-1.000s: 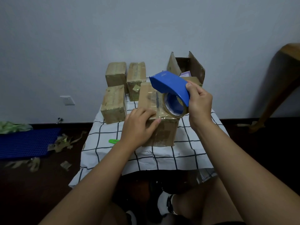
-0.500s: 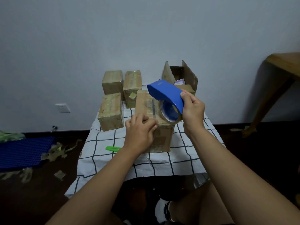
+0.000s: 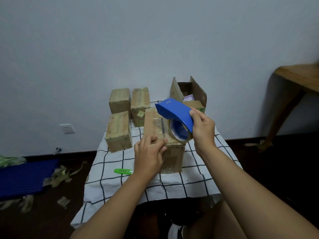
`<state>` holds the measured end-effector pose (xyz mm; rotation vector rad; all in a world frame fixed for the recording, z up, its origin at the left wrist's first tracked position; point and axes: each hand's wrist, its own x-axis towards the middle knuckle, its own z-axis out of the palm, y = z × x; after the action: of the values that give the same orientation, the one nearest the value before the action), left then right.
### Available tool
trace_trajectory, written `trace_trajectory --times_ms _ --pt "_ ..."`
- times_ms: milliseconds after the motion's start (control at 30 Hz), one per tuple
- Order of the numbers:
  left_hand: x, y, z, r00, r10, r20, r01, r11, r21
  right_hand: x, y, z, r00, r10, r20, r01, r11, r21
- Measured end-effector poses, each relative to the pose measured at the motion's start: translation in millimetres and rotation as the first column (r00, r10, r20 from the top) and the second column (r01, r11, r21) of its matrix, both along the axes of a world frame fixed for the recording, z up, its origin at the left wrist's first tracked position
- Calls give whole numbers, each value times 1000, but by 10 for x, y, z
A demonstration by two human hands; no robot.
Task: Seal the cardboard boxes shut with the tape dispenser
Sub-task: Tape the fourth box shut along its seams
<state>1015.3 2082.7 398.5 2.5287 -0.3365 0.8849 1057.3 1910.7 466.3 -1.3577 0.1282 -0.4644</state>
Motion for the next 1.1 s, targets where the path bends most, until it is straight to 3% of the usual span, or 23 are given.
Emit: trace_trajectory --times_ms 200,433,1100 --pt "-96 95 111 985 -35 -170 62 986 153 -53 -11 191 999 31 -44 -30 999 9" --pt "-36 89 154 977 30 -209 44 940 338 -298 -334 442 996 -86 6 84 985 154" --pt "445 -118 447 987 3 -163 40 964 263 -103 -745 623 990 -96 102 67 964 257"
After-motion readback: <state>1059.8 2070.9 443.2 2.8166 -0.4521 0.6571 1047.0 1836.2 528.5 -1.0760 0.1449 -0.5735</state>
